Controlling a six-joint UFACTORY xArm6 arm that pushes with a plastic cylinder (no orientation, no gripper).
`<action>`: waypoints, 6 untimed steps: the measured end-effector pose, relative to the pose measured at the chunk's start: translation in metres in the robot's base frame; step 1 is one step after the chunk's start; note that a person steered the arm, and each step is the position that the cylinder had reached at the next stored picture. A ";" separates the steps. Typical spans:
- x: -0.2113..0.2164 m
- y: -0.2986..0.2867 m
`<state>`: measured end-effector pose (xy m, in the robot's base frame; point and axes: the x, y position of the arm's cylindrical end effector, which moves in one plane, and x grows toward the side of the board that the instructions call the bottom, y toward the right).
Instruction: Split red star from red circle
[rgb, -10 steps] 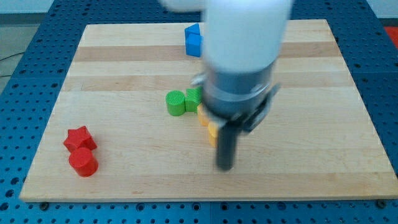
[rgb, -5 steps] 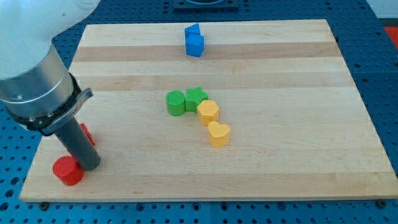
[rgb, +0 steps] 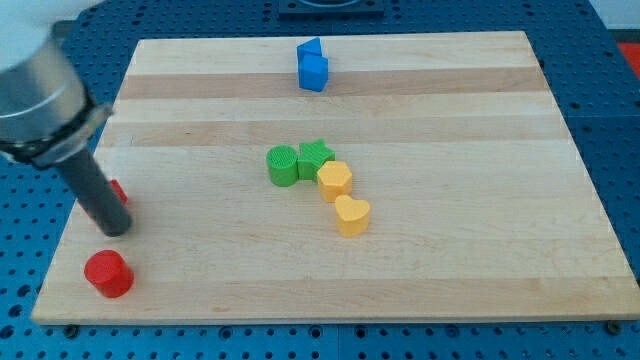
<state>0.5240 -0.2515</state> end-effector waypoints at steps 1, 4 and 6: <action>0.001 -0.020; -0.079 0.042; -0.172 0.120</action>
